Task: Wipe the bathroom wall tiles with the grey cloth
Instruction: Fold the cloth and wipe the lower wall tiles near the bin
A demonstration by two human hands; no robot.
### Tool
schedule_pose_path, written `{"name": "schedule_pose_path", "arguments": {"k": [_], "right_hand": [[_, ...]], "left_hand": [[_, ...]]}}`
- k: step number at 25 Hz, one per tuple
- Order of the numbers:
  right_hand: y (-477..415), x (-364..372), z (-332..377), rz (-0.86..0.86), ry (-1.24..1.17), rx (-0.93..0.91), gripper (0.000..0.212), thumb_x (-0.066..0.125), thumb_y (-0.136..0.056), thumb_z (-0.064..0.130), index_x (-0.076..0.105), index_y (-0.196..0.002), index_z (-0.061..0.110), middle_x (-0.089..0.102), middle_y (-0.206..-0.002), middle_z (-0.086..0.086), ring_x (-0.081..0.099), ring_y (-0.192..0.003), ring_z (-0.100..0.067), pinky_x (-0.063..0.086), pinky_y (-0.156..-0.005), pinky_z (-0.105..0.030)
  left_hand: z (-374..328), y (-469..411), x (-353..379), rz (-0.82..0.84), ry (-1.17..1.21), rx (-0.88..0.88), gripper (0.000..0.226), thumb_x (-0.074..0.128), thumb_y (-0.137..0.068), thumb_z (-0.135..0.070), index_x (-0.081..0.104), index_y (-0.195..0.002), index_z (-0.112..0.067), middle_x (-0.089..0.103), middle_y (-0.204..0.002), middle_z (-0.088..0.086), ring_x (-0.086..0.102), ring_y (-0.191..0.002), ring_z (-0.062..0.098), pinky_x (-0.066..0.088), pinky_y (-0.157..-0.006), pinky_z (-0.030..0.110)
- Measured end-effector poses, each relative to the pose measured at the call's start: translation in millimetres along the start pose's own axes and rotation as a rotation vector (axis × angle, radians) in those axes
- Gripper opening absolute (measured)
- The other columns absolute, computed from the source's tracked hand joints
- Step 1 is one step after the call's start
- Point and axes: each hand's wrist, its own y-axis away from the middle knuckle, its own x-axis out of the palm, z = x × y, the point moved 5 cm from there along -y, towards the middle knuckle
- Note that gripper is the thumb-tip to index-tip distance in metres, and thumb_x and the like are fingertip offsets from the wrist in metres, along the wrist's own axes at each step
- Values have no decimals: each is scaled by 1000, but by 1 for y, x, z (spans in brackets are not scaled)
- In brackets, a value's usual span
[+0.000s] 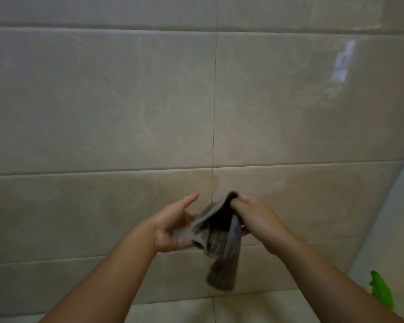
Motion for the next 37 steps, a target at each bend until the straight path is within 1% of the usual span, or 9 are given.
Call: {"name": "schedule_pose_path", "arguments": {"k": [3,6,10,16,22,26,31,34,37], "right_hand": [[-7,-16,-32,21,-544,372,35,47,-101,32,64,-106,2,71,-90,-17,69,-79,-29,57,-67,-37],[-9,-19,-49,60,-651,547,35,52,-97,30,67,-94,-1,72,-88,-20,71,-73,-30,60,-65,-39],[-12,-17,-45,112,-712,555,35,60,-90,26,67,-110,-2,66,-116,-24,62,-111,-38,46,-101,-55],[-15,-24,-38,-3,-781,498,37,50,-99,25,61,-111,-8,68,-105,-28,69,-87,-36,58,-69,-51],[-8,-25,-31,80,-694,446,43,43,-101,37,66,-108,0,72,-101,-21,70,-91,-35,61,-69,-46],[-1,-27,-32,165,-817,493,52,40,-101,43,64,-122,1,65,-120,-24,63,-111,-40,48,-97,-51],[-6,-23,-30,189,-1000,433,62,34,-101,45,57,-122,-9,62,-120,-30,64,-105,-41,48,-96,-52],[-4,-22,-23,248,-1022,388,59,42,-98,42,58,-121,-10,62,-120,-30,67,-101,-39,52,-85,-56],[-5,-35,-17,290,-1022,320,60,78,-65,15,60,-118,-8,65,-110,-26,68,-92,-36,58,-80,-50]], "left_hand": [[-4,-1,-18,-17,118,11,63,54,-89,-56,49,-123,-4,70,-89,22,72,-60,27,60,-50,33],[-8,-1,-21,-249,-210,133,49,52,-89,-60,56,-100,-13,69,-82,9,70,-64,18,56,-50,27],[-3,2,6,-221,-612,151,65,51,-72,-73,63,-89,-11,73,-87,8,72,-80,20,59,-67,33],[1,3,22,-102,-854,97,68,54,-69,-74,65,-107,-18,70,-111,2,69,-101,16,58,-86,34],[-2,-20,13,-223,-242,335,18,70,-84,-5,55,-89,-13,64,-88,10,65,-80,22,61,-70,35],[-16,-17,7,-67,537,352,26,58,-95,-16,57,-113,3,67,-96,24,71,-77,30,62,-63,38],[21,-21,29,-2,-179,122,62,58,-79,-63,72,-110,-11,74,-101,7,67,-93,22,54,-85,36],[21,-24,30,-104,-288,206,56,71,-70,-51,70,-112,-14,73,-109,8,66,-104,23,52,-95,37],[6,-22,17,-165,-211,331,16,69,-85,-20,70,-98,-11,71,-95,13,66,-84,22,53,-71,31]]}}
